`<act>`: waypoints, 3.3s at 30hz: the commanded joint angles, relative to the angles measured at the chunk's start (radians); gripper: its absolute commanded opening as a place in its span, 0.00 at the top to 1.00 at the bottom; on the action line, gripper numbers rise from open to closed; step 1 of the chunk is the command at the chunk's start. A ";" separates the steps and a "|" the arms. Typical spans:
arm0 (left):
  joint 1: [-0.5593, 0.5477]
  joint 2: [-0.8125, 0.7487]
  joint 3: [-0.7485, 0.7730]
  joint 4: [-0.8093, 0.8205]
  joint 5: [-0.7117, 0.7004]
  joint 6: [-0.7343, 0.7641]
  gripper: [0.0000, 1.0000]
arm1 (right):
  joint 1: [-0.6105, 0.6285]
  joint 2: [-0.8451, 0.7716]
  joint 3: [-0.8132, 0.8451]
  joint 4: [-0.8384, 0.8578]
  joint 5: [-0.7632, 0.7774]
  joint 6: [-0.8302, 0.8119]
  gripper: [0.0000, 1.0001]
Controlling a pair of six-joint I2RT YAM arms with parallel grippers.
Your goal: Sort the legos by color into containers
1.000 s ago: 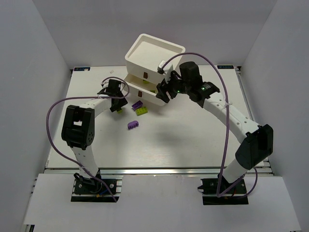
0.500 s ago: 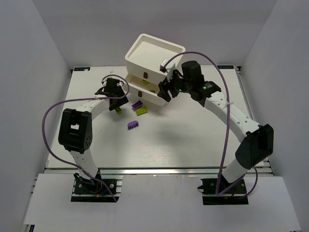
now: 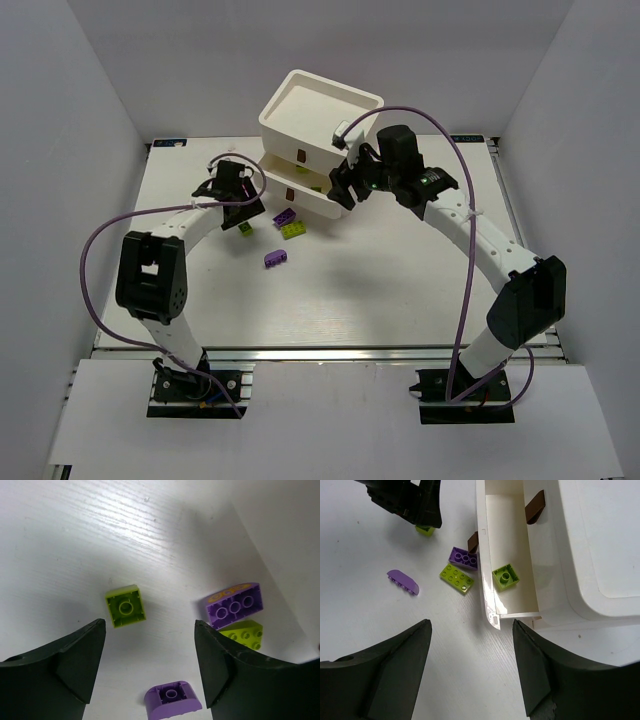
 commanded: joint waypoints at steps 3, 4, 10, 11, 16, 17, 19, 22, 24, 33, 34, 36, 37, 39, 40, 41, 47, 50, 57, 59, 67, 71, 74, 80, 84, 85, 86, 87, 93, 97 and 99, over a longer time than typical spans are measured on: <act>0.004 0.043 0.049 -0.079 -0.032 0.006 0.18 | -0.011 0.003 0.011 0.043 -0.015 0.009 0.28; 0.004 0.060 0.057 -0.086 -0.034 0.006 0.18 | -0.008 0.003 0.010 0.043 -0.015 0.012 0.28; 0.004 0.133 0.097 -0.114 -0.046 -0.021 0.19 | -0.011 -0.002 0.005 0.044 -0.007 0.012 0.28; 0.004 0.144 0.100 -0.111 -0.046 -0.021 0.22 | -0.011 -0.005 0.005 0.043 -0.007 0.012 0.28; 0.004 0.166 0.118 -0.103 -0.055 -0.028 0.41 | -0.016 -0.013 -0.009 0.043 0.001 0.008 0.28; 0.004 0.169 0.121 -0.102 -0.057 -0.028 0.44 | -0.014 -0.011 -0.010 0.043 0.001 0.008 0.28; 0.004 0.169 0.124 -0.102 -0.055 -0.027 0.54 | -0.019 -0.013 -0.015 0.044 0.002 0.008 0.28; 0.004 0.137 0.109 -0.080 -0.038 -0.018 0.71 | -0.020 -0.017 -0.019 0.044 0.004 0.003 0.28; 0.004 0.074 0.076 -0.033 -0.011 0.002 0.81 | -0.020 -0.020 -0.022 0.044 0.004 -0.003 0.28; -0.008 -0.233 -0.152 0.331 0.261 -0.102 0.97 | -0.019 -0.030 -0.050 0.036 -0.044 -0.023 0.32; -0.008 -0.256 -0.159 0.354 0.270 -0.119 0.98 | -0.023 -0.030 -0.050 0.035 -0.047 -0.027 0.37; -0.017 -0.265 -0.181 0.404 0.296 -0.171 0.99 | -0.020 -0.024 -0.049 0.032 -0.051 -0.029 0.50; -0.017 -0.264 -0.182 0.439 0.308 -0.186 0.99 | -0.022 -0.022 -0.046 0.024 -0.058 -0.034 0.65; -0.017 -0.250 -0.167 0.481 0.333 -0.231 0.99 | -0.020 -0.022 -0.047 0.023 -0.056 -0.037 0.78; -0.017 -0.238 -0.158 0.495 0.344 -0.241 0.99 | -0.019 -0.025 -0.049 0.023 -0.061 -0.038 0.87; -0.017 -0.209 -0.130 0.507 0.354 -0.263 0.98 | -0.020 -0.027 -0.050 0.023 -0.061 -0.041 0.89; -0.017 -0.077 -0.017 0.579 0.379 -0.335 0.96 | -0.011 -0.040 -0.070 0.027 -0.055 -0.046 0.90; -0.017 -0.039 0.054 0.552 0.385 -0.340 0.90 | -0.017 -0.050 -0.082 0.030 -0.052 -0.047 0.89; -0.017 -0.025 0.072 0.509 0.364 -0.338 0.33 | -0.016 -0.065 -0.104 0.033 -0.048 -0.055 0.67; -0.017 -0.026 0.075 0.504 0.367 -0.338 0.28 | -0.019 -0.063 -0.105 0.029 -0.061 -0.070 0.54; 0.001 -0.067 0.115 0.500 0.373 -0.312 0.53 | -0.017 -0.047 -0.122 -0.106 -0.436 -0.462 0.25; 0.001 -0.202 0.083 0.429 0.312 -0.242 0.97 | 0.000 -0.016 -0.177 -0.282 -0.593 -1.052 0.37; 0.011 -0.346 -0.033 0.376 0.262 -0.188 0.81 | 0.030 0.090 -0.096 -0.356 -0.538 -1.153 0.40; 0.020 -0.642 -0.320 0.268 0.151 -0.152 0.36 | 0.121 0.312 0.069 -0.294 -0.314 -1.080 0.30; 0.020 -0.862 -0.460 0.181 0.097 -0.165 0.32 | 0.155 0.398 0.126 -0.246 -0.201 -1.029 0.27; 0.020 -0.890 -0.492 0.143 0.082 -0.171 0.31 | 0.167 0.410 0.141 -0.235 -0.181 -0.996 0.27; 0.020 -0.914 -0.504 0.122 0.072 -0.175 0.31 | 0.172 0.424 0.151 -0.228 -0.151 -0.976 0.27; 0.020 -0.939 -0.514 0.109 0.068 -0.179 0.31 | 0.175 0.453 0.165 -0.223 -0.136 -0.957 0.27; 0.020 -1.009 -0.517 0.003 0.045 -0.162 0.29 | 0.191 0.564 0.279 -0.181 -0.003 -0.819 0.27; 0.020 -0.997 -0.491 -0.051 0.040 -0.128 0.27 | 0.202 0.647 0.390 -0.201 0.050 -0.790 0.27; 0.020 -0.985 -0.474 -0.062 0.038 -0.111 0.26 | 0.204 0.699 0.465 -0.240 0.065 -0.794 0.28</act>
